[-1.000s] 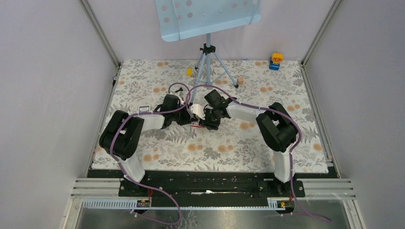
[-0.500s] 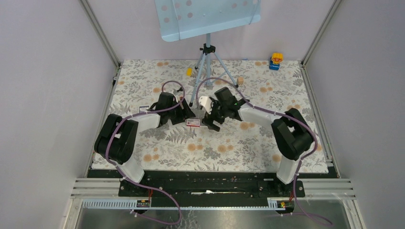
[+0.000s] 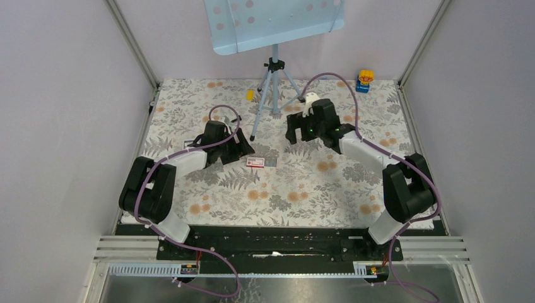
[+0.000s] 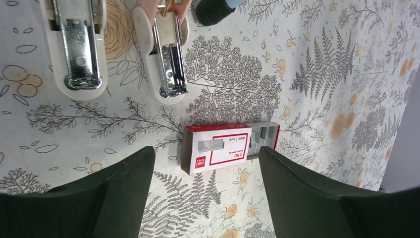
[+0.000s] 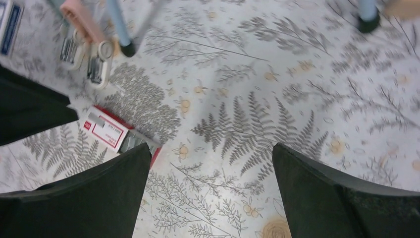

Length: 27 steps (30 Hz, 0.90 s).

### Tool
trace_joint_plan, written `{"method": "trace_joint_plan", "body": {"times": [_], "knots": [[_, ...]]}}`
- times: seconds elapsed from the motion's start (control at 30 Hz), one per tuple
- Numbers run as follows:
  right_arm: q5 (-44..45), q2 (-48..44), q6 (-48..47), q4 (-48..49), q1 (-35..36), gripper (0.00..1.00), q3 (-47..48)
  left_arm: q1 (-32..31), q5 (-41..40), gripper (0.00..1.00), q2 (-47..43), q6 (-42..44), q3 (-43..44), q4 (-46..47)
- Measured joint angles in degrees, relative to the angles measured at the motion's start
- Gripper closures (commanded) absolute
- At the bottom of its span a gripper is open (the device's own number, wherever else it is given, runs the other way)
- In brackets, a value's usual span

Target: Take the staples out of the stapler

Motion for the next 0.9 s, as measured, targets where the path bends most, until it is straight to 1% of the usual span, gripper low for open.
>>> {"method": "trace_joint_plan", "body": {"times": [0.1,0.2,0.33,0.43,0.53,0.57,0.67,0.77,0.9], "knots": [[-1.90,0.74,5.88,-2.23,-4.57,0.00,0.31,0.39,-0.07,0.19,-0.72,0.26,0.00,-0.46],[-4.22,2.27,9.94,-3.37,-7.58,0.00,0.26,0.66,-0.22,0.22,-0.81,0.52,0.28,-0.98],[-4.33,3.10,14.80,-3.93,-8.39,0.00,-0.98,0.66,-0.70,0.26,-0.81,1.36,1.14,-2.82],[-2.08,3.10,17.55,-5.57,-8.44,0.00,-1.22,0.66,-1.31,0.26,-0.83,1.60,1.27,-3.50],[2.51,2.43,19.12,-6.47,-8.55,0.00,-1.97,0.68,-2.21,0.22,-1.36,1.62,1.27,-4.26],[4.11,1.55,19.52,-6.60,-8.55,0.00,-2.86,0.74,-2.43,0.18,-1.68,1.64,1.25,-4.39],[8.02,-1.92,19.96,-7.19,-8.72,0.00,-5.60,1.38,-3.48,0.03,-3.61,1.90,1.14,-4.68],[10.34,-3.45,19.93,-7.89,-8.79,0.02,-5.42,2.56,-5.07,0.01,-6.03,1.97,1.07,-5.07],[11.26,-3.52,20.39,-8.81,-8.81,0.04,-5.22,4.55,-7.10,0.01,-8.81,1.73,0.85,-6.03]]}}
